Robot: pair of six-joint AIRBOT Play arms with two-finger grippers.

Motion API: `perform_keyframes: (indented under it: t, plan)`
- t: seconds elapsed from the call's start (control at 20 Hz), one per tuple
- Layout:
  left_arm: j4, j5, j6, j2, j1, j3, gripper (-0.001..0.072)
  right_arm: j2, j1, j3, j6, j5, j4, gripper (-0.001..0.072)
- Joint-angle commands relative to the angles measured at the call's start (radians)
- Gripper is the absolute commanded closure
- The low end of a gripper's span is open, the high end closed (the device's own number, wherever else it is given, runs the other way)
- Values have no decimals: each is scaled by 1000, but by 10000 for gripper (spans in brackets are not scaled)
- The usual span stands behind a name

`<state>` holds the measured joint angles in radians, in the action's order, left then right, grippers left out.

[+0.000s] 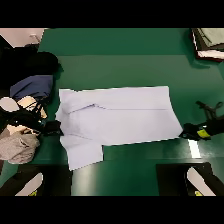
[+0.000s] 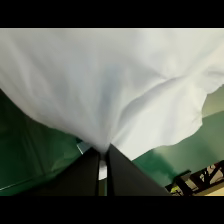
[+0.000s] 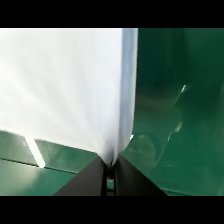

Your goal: Fold the shirts.

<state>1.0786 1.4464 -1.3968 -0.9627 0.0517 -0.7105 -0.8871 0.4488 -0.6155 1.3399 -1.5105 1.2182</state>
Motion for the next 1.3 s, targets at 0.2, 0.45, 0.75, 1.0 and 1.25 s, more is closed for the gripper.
perform_keyframes:
  t: [0.2, 0.45, 0.75, 1.0, 1.25]
  plan:
    - [-55, -72, 24, 1, -51, -239, 682, 100, 19, -8, 3, 56, -153, 703]
    - [93, -194, -42, -3, -51, -325, 681, 48, -31, -167, 48, 122, -151, 704]
    - [97, -388, -45, -49, -51, -325, 682, -192, -31, -357, 48, 122, -154, 703]
    - [95, -520, -45, -130, -51, -325, 681, -327, -32, -437, 48, 154, -155, 703]
    - [92, -564, -45, -188, -51, -325, 681, -411, -104, -509, 47, 208, -155, 701]
